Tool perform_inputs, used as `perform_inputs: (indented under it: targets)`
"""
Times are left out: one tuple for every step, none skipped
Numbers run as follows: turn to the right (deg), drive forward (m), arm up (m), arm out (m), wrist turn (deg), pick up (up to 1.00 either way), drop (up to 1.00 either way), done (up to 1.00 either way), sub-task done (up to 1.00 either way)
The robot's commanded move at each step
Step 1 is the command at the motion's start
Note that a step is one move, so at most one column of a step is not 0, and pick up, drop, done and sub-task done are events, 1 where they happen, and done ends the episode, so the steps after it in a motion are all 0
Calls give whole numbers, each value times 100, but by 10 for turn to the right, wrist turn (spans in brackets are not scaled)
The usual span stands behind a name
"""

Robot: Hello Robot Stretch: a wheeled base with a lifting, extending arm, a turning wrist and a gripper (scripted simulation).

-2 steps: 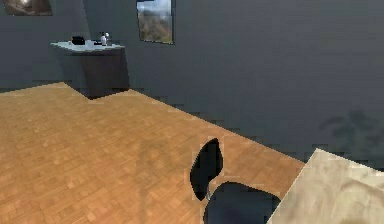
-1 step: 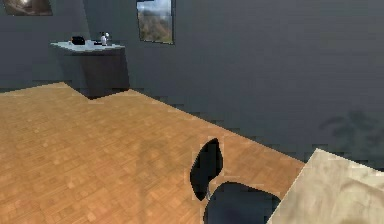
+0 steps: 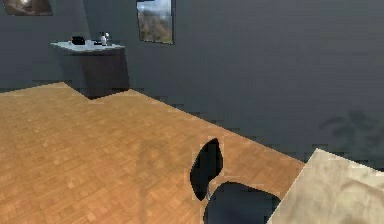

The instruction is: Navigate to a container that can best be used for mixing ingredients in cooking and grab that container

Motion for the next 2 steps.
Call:
perform_inputs:
  targets:
    - [0,0,0,0,330,0,0,0,0]
    - [0,0,-24,0,0,0,0,0,0]
